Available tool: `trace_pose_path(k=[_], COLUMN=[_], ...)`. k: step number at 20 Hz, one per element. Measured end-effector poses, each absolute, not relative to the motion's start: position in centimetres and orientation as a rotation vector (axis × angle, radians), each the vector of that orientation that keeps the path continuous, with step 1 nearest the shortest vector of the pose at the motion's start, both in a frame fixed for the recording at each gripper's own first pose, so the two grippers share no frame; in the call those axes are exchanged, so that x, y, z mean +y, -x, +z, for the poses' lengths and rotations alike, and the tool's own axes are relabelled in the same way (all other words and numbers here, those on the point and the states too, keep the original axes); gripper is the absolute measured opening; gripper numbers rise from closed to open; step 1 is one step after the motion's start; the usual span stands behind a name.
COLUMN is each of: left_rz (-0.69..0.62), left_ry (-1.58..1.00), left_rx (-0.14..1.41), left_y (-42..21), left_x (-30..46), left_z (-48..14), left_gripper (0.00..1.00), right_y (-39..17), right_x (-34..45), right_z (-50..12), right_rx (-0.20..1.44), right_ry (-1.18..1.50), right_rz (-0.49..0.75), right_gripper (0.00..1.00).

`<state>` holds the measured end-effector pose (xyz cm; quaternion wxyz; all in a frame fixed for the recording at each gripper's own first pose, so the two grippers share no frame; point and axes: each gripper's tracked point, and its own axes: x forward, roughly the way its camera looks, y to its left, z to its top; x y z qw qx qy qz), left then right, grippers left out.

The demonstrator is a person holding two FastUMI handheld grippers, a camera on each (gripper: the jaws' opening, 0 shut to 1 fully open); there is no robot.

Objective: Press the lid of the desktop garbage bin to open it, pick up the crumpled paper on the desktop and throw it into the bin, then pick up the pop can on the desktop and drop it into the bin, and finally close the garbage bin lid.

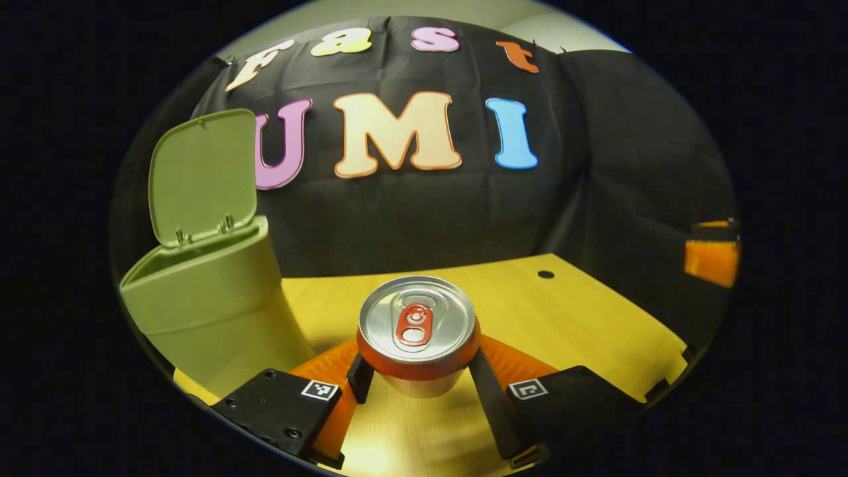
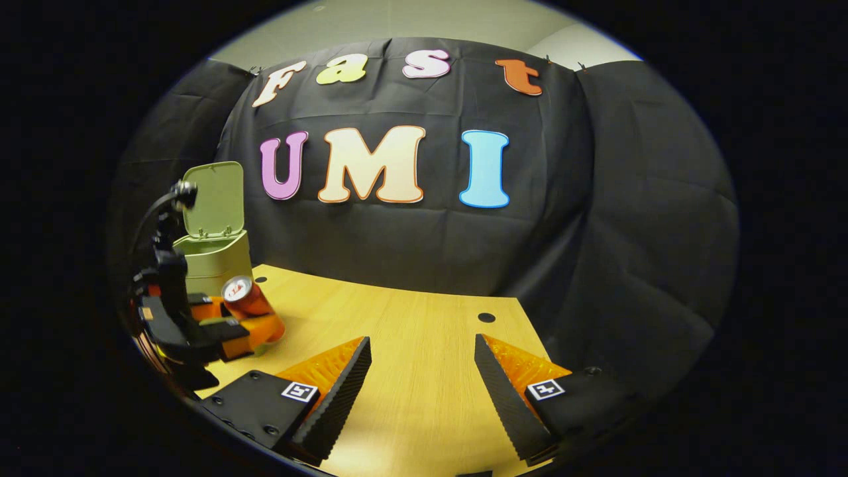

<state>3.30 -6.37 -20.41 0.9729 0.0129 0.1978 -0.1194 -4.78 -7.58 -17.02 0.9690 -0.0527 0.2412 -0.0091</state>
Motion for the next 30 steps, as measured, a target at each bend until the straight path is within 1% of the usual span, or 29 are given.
trace_pose_path(k=[3,6,11,15,19,20,22,26,27,28,29,30], left_rz=[-0.244,-0.217,-0.127,-0.03,0.075,0.094,0.131,0.188,0.203,0.218,0.225,0.229], left_ry=[-0.019,-0.012,-0.05,-0.063,-0.053,-0.051,-0.054,-0.052,-0.055,-0.064,-0.077,-0.087], left_rx=[0.315,0.241,0.159,0.17,0.213,0.227,0.254,0.295,0.297,0.288,0.271,0.248], left_y=[-5.2,-7.1,-8.8,-8.9,-8.4,-8.3,-7.9,-7.1,-6.9,-7.0,-7.0,-7.1], left_x=[-6.0,-4.8,-0.4,4.3,8.9,9.7,11.4,13.6,14.1,14.6,14.9,15.0], left_z=[-15.7,-11.8,-8.2,-8.6,-10.5,-11.2,-12.5,-14.5,-14.5,-14.2,-13.4,-12.2], left_gripper=[0.78,0.78,0.78,0.77,0.78,0.78,0.78,0.78,0.79,0.8,0.82,0.9], right_y=[4.9,4.8,4.7,4.4,4.2,4.1,3.9,3.9,4.0,4.1,4.1,4.1], right_x=[-7.3,-7.3,-7.0,-6.2,-5.0,-4.7,-4.1,-3.4,-3.4,-3.4,-3.5,-3.5], right_z=[-17.3,-17.2,-17.4,-17.8,-18.2,-18.3,-18.4,-18.5,-18.5,-18.4,-18.3,-18.0], right_rx=[0.485,0.482,0.481,0.487,0.492,0.493,0.493,0.496,0.495,0.493,0.49,0.486], right_ry=[0.093,0.082,0.076,0.07,0.069,0.071,0.073,0.073,0.073,0.073,0.073,0.072], right_rz=[-0.012,-0.011,-0.008,0.006,0.03,0.037,0.048,0.06,0.061,0.061,0.06,0.057], right_gripper=[0.98,0.98,0.99,0.98,0.98,1.0,0.98,0.99,0.98,1.0,1.0,0.99])
